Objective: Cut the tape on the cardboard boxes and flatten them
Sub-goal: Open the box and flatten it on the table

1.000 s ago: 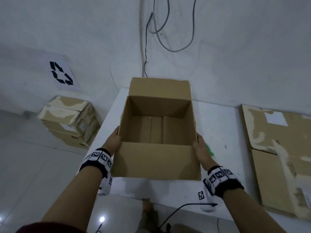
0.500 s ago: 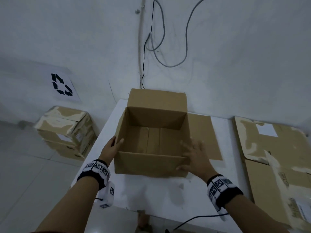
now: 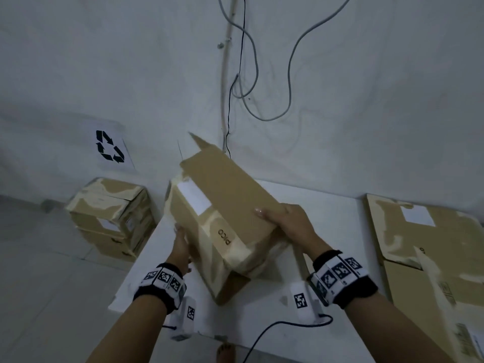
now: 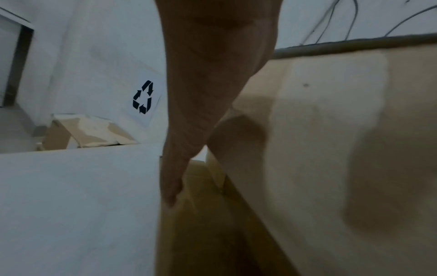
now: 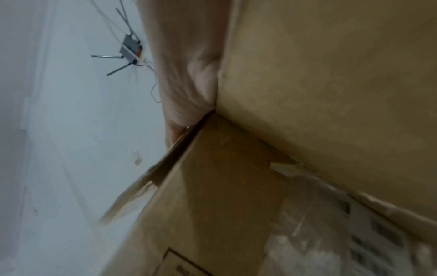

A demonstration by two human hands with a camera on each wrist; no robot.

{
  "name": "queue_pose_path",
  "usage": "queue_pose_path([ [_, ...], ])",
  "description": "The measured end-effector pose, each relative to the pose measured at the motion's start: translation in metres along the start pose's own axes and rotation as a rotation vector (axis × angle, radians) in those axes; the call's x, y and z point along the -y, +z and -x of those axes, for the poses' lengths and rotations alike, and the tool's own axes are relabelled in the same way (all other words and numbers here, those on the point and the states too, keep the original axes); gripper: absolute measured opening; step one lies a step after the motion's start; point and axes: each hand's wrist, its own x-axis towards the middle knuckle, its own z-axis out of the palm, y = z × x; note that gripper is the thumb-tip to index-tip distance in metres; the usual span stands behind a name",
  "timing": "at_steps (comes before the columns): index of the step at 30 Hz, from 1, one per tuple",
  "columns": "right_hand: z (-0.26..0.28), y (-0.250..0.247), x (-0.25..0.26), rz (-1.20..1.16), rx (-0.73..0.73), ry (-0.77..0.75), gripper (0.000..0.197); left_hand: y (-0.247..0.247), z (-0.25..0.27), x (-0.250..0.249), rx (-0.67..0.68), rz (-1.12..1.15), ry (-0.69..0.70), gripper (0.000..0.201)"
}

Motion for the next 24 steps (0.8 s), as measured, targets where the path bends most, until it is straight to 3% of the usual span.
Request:
queue_pose_path([
  [2,0.003,0.004,-0.007,-0.151,-0.010,0.042,0.048,0.008,0.008,-0.002,0.112,-0.018,-0.007,0.102],
  [4,0.007,0.008,-0.018,-0.250,-0.024,0.076,0.045,0.008,0.011,-0.007,0.173,0.078,0.042,0.071],
  [6,0.010,0.012,-0.030,-0.306,-0.018,0.121,0.040,0.002,0.012,-0.015,0.113,0.069,0.113,0.047],
  [9,0.010,0.017,-0.049,-0.392,-0.054,0.186,0.051,-0.019,0.022,-0.037,-0.029,-0.042,0.292,0.045],
  [15,0.015,0.031,-0.054,-0.469,-0.114,0.197,0.032,-0.021,0.082,-0.099,0.200,0.098,0.502,0.052],
  [17,0.015,0.035,-0.054,-0.436,-0.132,0.182,0.033,0.002,0.098,-0.108,0.276,-0.017,0.559,0.048],
  [19,0.015,0.036,-0.054,-0.418,-0.141,0.169,0.032,0.028,0.106,-0.099,0.281,-0.284,0.698,0.037],
  [22,0.018,0.035,-0.053,-0.338,-0.145,0.157,0.035,0.068,0.099,-0.069,0.110,-0.788,0.830,0.075],
  [24,0.019,0.036,-0.055,-0.318,-0.143,0.166,0.035,0.083,0.093,-0.053,-0.019,-0.851,0.807,0.100],
])
